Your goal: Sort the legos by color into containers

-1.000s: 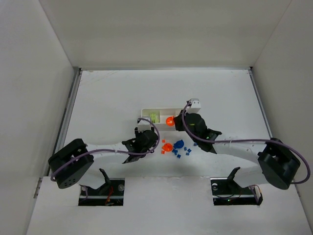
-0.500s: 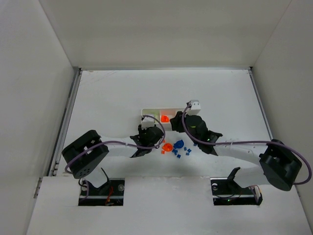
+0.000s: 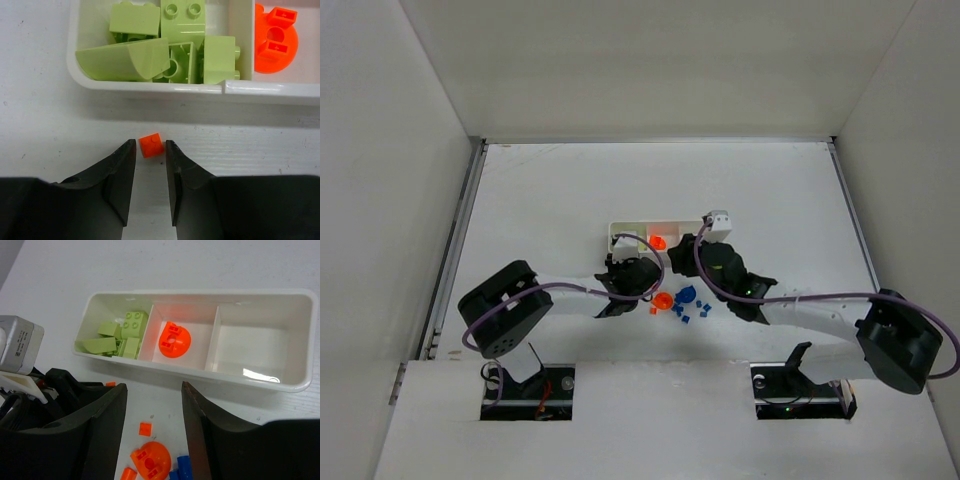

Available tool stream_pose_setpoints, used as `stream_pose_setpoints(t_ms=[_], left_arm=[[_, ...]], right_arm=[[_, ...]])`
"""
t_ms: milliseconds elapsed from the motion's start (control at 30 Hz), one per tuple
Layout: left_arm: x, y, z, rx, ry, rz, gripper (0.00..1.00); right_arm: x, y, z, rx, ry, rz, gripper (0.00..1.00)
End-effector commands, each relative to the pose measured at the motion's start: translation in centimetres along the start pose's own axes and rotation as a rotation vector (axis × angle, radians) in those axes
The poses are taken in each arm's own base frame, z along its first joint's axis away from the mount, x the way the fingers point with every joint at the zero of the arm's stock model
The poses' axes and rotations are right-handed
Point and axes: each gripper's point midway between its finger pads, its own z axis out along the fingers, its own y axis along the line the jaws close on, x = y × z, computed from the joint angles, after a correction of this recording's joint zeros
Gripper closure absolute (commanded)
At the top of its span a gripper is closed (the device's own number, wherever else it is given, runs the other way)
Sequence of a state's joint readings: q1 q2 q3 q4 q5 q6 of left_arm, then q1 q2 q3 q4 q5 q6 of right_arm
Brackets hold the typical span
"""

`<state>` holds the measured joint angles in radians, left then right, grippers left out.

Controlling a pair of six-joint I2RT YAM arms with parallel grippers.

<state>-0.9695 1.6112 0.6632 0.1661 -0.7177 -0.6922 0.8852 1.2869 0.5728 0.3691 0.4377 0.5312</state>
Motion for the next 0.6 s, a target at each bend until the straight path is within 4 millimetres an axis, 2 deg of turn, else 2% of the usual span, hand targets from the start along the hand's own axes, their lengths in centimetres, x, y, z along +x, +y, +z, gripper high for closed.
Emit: stream_pose_setpoints(t_ms=[0, 200, 333, 567], left_arm=[[-0.1, -0.2, 0.1, -0.023, 0.0, -0.018, 0.74], [0.4, -0.4, -0.3, 0.001, 0.017, -0.009, 0.86], [0.3, -0.4, -1.2, 0.025, 0.007, -0.015, 0.89], [-1.2, -1.3, -4.7, 0.127, -0.044, -0.049, 0.9]], right_arm=[[-1.7, 1.0, -0.5, -0.032, -0.067, 0.041, 0.47], [-1.8, 1.2, -1.5, -0.048, -0.08, 0.051, 0.47], [-0.9, 0.9, -2.2, -0.053, -0.063, 0.065, 0.46], [0.9, 0.5, -3.4, -0.053, -0.032, 0.082, 0.46]])
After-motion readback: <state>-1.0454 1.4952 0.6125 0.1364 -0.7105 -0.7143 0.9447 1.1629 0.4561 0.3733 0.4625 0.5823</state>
